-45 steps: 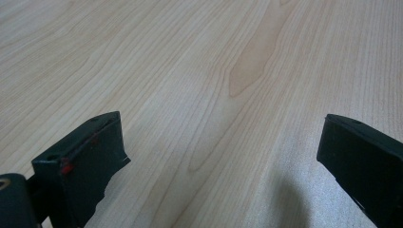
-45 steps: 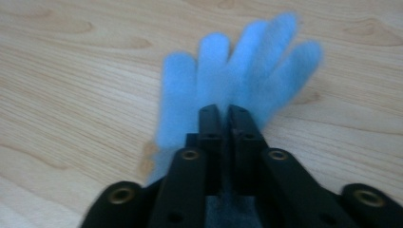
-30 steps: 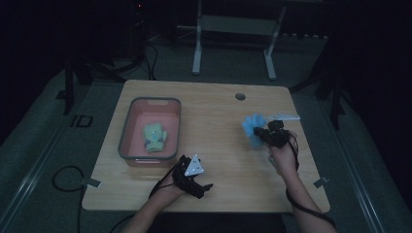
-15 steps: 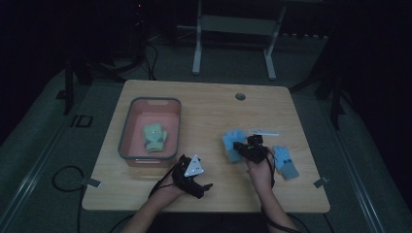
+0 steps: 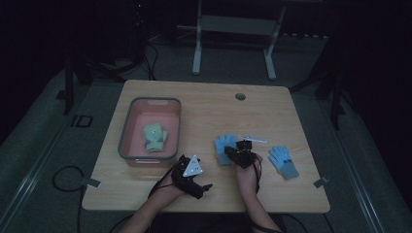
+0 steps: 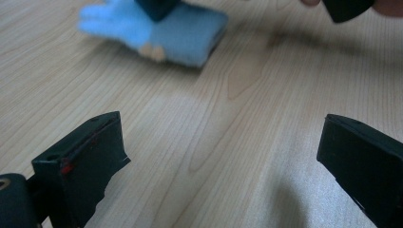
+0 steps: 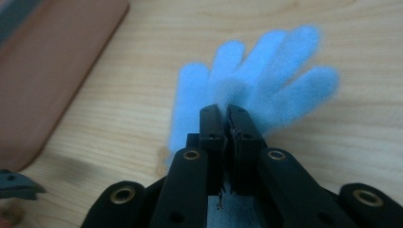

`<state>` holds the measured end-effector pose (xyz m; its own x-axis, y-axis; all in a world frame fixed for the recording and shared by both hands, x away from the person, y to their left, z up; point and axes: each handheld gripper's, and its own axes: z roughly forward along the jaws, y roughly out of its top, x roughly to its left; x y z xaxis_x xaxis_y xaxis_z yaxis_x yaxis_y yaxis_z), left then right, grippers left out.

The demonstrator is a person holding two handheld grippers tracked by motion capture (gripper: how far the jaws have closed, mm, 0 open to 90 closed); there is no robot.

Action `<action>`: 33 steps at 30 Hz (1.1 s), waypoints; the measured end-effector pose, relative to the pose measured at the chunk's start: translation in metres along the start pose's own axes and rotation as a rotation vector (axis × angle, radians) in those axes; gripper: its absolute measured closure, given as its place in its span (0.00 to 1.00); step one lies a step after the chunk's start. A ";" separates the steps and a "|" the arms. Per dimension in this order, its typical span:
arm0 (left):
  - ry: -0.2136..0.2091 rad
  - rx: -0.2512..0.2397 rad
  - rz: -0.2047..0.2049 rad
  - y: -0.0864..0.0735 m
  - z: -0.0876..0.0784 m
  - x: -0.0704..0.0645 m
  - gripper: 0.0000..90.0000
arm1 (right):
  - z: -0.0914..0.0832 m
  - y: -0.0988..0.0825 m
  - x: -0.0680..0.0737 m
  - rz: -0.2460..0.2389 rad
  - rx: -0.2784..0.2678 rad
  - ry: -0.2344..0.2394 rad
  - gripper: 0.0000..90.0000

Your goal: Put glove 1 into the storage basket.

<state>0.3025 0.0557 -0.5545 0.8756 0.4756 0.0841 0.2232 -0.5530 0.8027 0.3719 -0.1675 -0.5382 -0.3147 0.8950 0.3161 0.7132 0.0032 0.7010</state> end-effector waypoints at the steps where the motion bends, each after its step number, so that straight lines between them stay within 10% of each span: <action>1: 0.000 0.003 0.004 0.000 0.000 0.000 0.02 | 0.003 -0.002 0.000 -0.003 0.012 -0.006 0.93; 7: -0.001 0.004 0.009 -0.001 0.001 -0.001 0.02 | 0.008 -0.008 -0.001 -0.015 0.015 -0.022 0.72; 16: -0.007 0.002 0.006 -0.001 0.001 -0.002 0.02 | -0.019 0.010 -0.004 -0.155 0.001 0.028 0.51; 33: -0.009 0.018 0.008 -0.002 0.002 -0.004 0.02 | -0.061 0.029 -0.079 -0.269 0.038 0.084 0.66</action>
<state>0.2998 0.0538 -0.5574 0.8811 0.4652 0.0849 0.2241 -0.5689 0.7913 0.3789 -0.2657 -0.5040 -0.5453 0.8198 0.1749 0.6193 0.2534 0.7432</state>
